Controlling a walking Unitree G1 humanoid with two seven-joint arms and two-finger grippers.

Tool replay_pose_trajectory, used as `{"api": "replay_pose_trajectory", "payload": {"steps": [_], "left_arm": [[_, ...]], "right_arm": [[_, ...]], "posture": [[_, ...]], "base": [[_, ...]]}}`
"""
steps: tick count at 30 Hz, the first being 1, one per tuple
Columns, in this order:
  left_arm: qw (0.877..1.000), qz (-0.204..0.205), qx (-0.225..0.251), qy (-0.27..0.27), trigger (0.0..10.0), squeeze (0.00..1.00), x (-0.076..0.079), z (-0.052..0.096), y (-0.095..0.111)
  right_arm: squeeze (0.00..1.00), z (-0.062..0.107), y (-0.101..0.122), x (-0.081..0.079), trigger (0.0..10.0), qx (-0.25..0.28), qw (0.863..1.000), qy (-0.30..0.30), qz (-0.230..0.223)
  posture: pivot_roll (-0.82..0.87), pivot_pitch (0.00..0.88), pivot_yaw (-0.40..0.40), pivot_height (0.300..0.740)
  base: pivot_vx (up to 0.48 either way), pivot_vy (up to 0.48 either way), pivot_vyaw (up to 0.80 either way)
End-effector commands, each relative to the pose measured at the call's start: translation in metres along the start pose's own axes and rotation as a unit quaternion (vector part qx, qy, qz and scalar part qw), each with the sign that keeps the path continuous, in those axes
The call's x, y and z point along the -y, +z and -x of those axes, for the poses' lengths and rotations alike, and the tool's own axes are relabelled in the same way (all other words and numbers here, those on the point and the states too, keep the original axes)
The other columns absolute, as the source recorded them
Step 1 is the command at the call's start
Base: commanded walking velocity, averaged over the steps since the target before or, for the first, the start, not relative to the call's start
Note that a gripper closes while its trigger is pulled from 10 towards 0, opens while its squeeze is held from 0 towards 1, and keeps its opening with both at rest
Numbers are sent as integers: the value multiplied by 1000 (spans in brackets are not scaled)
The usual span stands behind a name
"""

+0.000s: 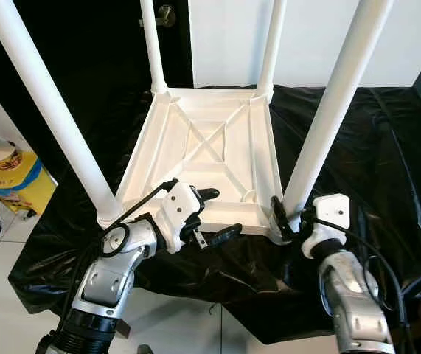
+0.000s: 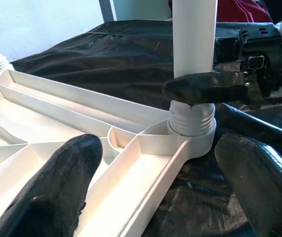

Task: Building children table

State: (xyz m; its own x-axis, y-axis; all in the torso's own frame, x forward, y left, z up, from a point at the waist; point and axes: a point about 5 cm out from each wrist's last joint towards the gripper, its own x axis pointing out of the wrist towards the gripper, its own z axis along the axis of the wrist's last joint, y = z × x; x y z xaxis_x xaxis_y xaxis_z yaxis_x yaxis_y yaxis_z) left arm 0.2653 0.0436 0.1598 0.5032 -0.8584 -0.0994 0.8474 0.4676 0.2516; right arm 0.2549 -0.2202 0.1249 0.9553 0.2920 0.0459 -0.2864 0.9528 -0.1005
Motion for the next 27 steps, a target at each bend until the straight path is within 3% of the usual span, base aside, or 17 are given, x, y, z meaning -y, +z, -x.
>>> {"api": "replay_pose_trajectory", "payload": {"steps": [1, 7, 9, 18, 19, 21, 23, 27], "left_arm": [[995, -6, 2, 97, 10000, 0, -10, 1, 2], [996, -6, 2, 94, 10000, 0, -9, 1, 3], [996, -3, 1, 89, 10000, 0, -3, 1, 2], [996, 7, -4, 88, 10000, 0, 2, 3, 0], [996, 7, -4, 87, 10000, 0, 3, 3, 0], [996, 6, -4, 87, 10000, 0, 3, 3, 0], [996, 6, -4, 87, 10000, 0, 3, 3, 1], [996, 4, -5, 90, 10000, 0, 2, 5, 2]], "right_arm": [[0, -3, 0, 3, 10000, -5, 999, 50, -5], [0, -8, 2, 5, 10000, -17, 994, 105, -11], [0, -15, 5, 10, 10000, -39, 986, 160, 1], [0, -24, 10, 30, 10000, -73, 972, 220, 30], [0, -28, 11, 32, 6824, -73, 972, 220, 30], [0, -30, 12, 34, 6824, -73, 972, 220, 30], [0, -33, 10, 37, 0, -82, 971, 222, 41], [0, -32, 3, 38, 0, -98, 968, 226, 45]], "posture": [[-83, 0, 20, 740], [-80, 0, 20, 740], [-68, 18, 17, 740], [-56, 36, 19, 740], [-53, 36, 18, 740], [-51, 36, 18, 740], [-45, 37, 17, 740], [-35, 39, 18, 740]], "base": [[0, 0, 0], [0, 0, 0], [0, 0, 0], [0, 0, 0], [0, 0, 0], [0, 0, 0], [0, 0, 0], [0, 0, 0]]}}
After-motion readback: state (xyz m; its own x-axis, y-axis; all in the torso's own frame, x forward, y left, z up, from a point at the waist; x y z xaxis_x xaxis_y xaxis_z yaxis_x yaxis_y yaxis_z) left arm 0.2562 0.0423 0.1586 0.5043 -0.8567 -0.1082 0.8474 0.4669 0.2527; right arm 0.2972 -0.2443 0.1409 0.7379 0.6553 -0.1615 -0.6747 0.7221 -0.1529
